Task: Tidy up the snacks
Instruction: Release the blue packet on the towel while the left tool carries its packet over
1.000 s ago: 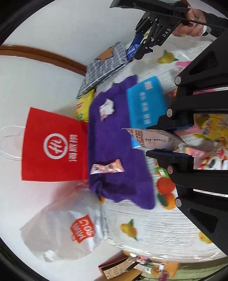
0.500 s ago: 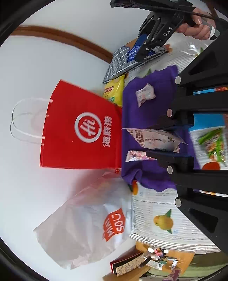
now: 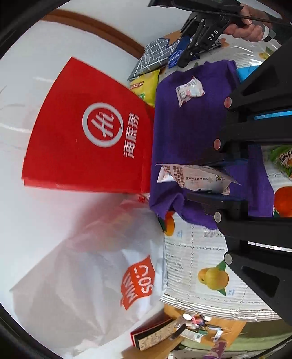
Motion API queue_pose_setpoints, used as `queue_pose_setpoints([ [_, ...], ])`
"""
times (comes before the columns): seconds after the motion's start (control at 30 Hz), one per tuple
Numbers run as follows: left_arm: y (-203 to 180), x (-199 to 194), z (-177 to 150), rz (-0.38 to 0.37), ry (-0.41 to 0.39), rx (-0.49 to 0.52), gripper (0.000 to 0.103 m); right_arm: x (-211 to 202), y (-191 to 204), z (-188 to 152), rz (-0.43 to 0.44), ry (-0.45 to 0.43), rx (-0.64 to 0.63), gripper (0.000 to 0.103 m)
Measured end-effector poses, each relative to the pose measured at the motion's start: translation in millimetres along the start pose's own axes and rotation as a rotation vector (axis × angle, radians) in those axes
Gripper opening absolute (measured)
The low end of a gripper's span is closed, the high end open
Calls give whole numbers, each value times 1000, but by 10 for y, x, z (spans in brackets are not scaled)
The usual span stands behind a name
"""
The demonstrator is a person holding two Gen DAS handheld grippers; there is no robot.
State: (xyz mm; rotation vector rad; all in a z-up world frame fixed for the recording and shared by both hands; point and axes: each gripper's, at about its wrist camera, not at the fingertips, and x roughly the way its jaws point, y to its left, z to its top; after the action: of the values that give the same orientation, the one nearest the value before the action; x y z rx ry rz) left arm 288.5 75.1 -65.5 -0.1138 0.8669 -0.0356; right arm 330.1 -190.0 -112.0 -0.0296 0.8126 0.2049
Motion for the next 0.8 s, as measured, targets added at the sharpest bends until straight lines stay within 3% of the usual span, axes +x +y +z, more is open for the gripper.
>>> queue_pose_setpoints([
  [0.13,55,21,3,10,1,-10,19,129,-62,-39,31,49,12,43],
  [0.6,170,186,-15,27,42,-35,19,578,-17,-213,-8,213,-45,44],
  [0.8,115,351,-61,65,96,-16,19,501,-10,-175,-17,197,-58,57],
])
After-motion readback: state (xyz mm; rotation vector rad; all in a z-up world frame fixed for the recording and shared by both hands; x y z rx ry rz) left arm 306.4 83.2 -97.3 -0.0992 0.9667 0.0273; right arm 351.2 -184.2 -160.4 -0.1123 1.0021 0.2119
